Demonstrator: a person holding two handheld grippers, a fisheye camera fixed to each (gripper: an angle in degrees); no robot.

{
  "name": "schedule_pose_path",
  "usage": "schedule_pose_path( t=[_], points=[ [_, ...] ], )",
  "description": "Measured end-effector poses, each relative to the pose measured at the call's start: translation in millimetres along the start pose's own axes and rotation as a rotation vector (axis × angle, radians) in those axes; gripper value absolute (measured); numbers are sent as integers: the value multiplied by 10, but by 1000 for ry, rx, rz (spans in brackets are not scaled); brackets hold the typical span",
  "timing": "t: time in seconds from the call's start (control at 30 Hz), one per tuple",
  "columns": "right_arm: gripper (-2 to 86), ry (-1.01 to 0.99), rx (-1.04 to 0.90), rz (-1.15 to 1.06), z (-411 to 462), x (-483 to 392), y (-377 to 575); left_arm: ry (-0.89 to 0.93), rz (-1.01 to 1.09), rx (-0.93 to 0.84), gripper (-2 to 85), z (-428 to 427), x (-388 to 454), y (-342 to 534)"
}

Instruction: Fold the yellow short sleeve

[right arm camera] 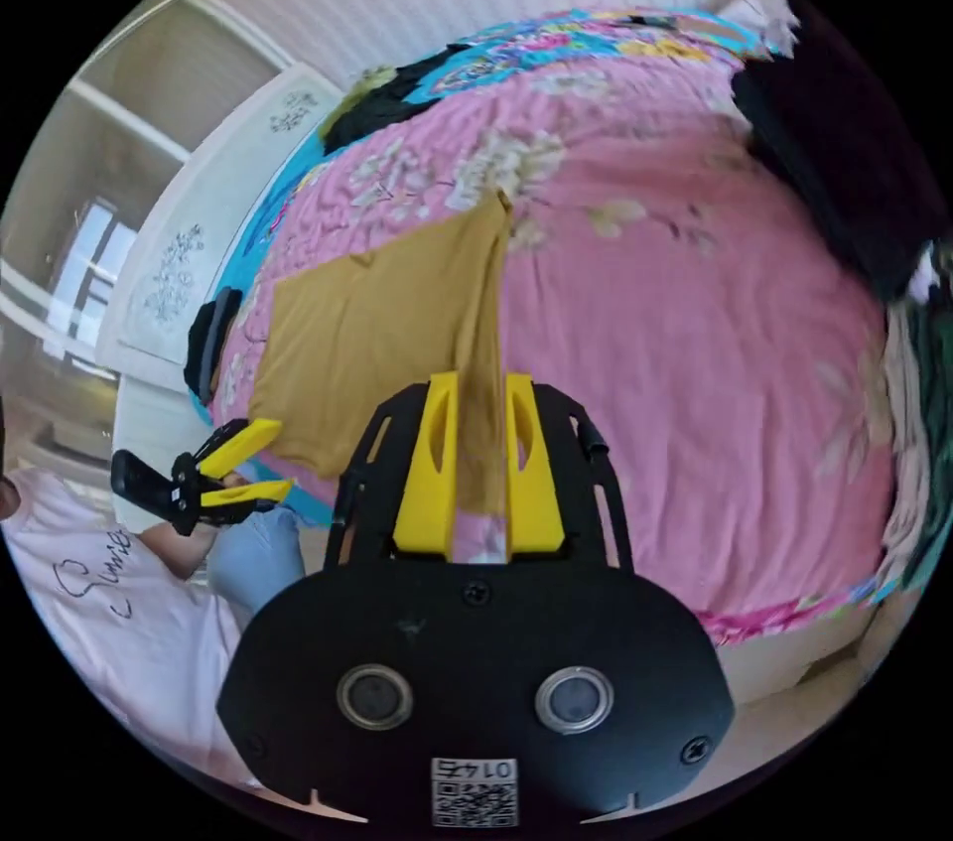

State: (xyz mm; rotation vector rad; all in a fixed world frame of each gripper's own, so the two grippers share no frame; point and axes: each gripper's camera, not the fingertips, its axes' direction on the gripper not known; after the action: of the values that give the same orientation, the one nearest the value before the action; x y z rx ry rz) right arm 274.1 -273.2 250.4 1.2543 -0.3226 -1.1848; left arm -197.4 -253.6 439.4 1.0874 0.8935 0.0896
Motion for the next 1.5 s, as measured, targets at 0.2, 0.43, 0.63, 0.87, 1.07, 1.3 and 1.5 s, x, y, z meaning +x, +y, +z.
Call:
schedule_pose_path(
  t=[0.2, 0.43, 0.63, 0.87, 1.07, 1.3, 1.5],
  points=[
    [31, -277, -105, 146, 103, 514, 316, 25, 84, -49, 141, 469, 265, -361],
    [38, -717, 19, 8, -11, 640, 105, 98, 105, -129, 91, 814, 301, -693],
    [157, -563, 28, 164, 215, 1165, -254, 132, -45, -225, -5, 928, 75, -699],
    [99, -607, 107, 186, 755, 1167, -1137, 96, -43, -167, -9, 666, -38, -614],
    [36, -495, 44, 183, 991, 863, -1523, 27, -74, -50, -9, 199, -274, -466],
    [27, -540, 27, -82, 1054, -231, -1814, -54, -296, 75, -9, -685, -911, -69],
    [30, -556, -147, -307, 1893, -1776, -2044, -246, -571, 114, -8, -1586, -1550, 605]
  ],
)
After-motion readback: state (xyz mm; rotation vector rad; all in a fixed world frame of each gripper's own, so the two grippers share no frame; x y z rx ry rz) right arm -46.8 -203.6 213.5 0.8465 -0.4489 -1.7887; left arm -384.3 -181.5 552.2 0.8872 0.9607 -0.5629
